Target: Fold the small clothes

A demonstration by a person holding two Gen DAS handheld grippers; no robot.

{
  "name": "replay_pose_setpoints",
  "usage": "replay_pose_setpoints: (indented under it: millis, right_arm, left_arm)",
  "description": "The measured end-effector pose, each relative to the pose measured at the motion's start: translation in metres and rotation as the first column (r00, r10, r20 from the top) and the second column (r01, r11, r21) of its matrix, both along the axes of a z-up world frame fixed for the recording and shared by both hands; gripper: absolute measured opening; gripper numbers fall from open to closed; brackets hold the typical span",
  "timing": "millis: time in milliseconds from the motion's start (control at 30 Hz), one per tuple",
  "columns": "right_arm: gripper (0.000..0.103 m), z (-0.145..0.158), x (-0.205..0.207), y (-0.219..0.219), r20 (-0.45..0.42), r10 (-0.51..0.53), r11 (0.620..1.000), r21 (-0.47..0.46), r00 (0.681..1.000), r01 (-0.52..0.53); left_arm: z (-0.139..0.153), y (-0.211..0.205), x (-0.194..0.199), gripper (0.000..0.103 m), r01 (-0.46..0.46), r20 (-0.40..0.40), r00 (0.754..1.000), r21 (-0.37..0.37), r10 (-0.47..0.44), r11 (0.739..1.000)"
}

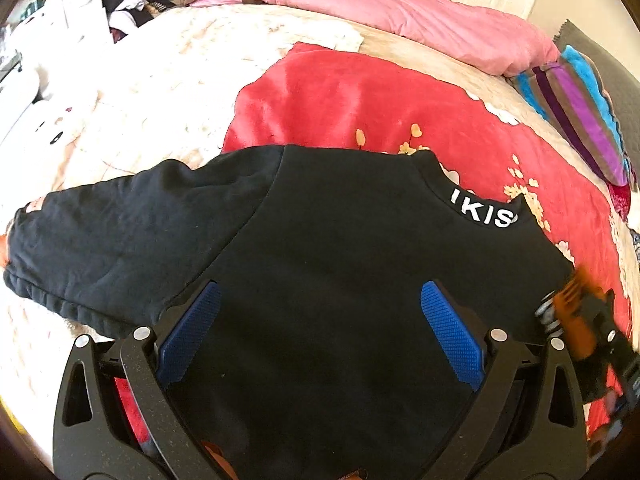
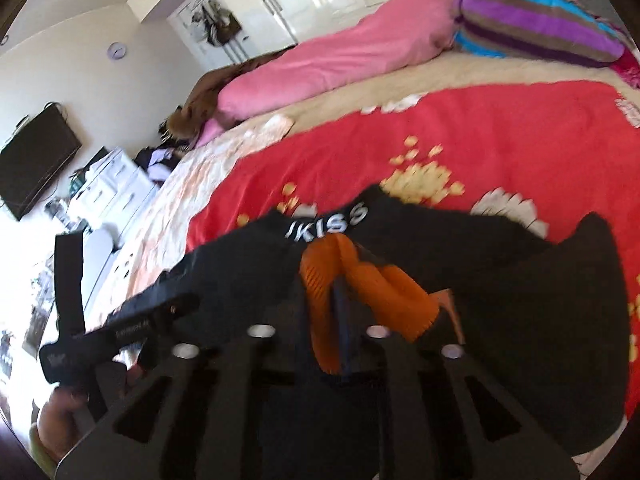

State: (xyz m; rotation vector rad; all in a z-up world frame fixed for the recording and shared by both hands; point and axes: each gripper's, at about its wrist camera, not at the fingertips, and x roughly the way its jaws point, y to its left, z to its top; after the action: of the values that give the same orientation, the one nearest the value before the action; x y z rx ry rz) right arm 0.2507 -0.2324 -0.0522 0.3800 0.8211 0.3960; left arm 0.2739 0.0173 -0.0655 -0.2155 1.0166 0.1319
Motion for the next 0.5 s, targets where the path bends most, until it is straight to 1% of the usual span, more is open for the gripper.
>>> replay_pose_setpoints:
  millis: [67,100,167,267,333,367,433,467,500]
  right_arm:
    - [0.053,0.004,-0.002,-0.002,0.008,0.023,0.999,0.031,1.0,-0.024]
    - [0.054,0.007,-0.004,-0.004,0.02,0.034,0.998,0.05,0.999,-0.035]
    - [0.056,0.016,-0.005,-0.011,0.046,0.026,0.998,0.059,0.999,-0.029]
    - [0.059,0.024,-0.002,-0.028,0.072,-0.034,0.998,0.048,0.997,0.03]
    - [0.059,0.026,-0.001,-0.043,0.07,-0.082,0.996,0.041,0.994,0.079]
    - [0.059,0.026,0.001,-0.051,0.062,-0.109,0.994,0.031,0.992,0.107]
    - [0.06,0.024,0.004,-0.061,0.048,-0.147,0.989,0.024,0.988,0.146]
    - [0.06,0.023,0.004,-0.067,0.042,-0.168,0.986,0.023,0.985,0.167]
    - [0.06,0.022,0.006,-0.07,0.037,-0.181,0.983,0.021,0.983,0.181]
  left_arm:
    - [-0.001,-0.002,0.0,0.094,0.006,0.001,1.0,-0.007,-0.006,1.0]
    - [-0.002,-0.004,0.001,0.094,0.014,0.0,1.0,-0.012,-0.014,1.0]
    - [-0.004,-0.009,0.001,0.094,0.034,-0.002,0.999,-0.027,-0.034,0.999]
    - [-0.008,-0.025,0.0,0.094,0.084,0.002,0.996,-0.086,-0.084,0.993]
    - [-0.014,-0.042,0.0,0.094,0.145,-0.008,0.989,-0.166,-0.149,0.975]
    - [-0.018,-0.054,-0.001,0.094,0.186,-0.017,0.981,-0.22,-0.195,0.958]
    - [-0.027,-0.075,-0.003,0.094,0.243,-0.032,0.964,-0.28,-0.262,0.929]
    - [-0.03,-0.083,-0.005,0.094,0.263,-0.038,0.958,-0.289,-0.285,0.92]
    - [-0.034,-0.094,-0.008,0.094,0.283,-0.046,0.951,-0.28,-0.307,0.917]
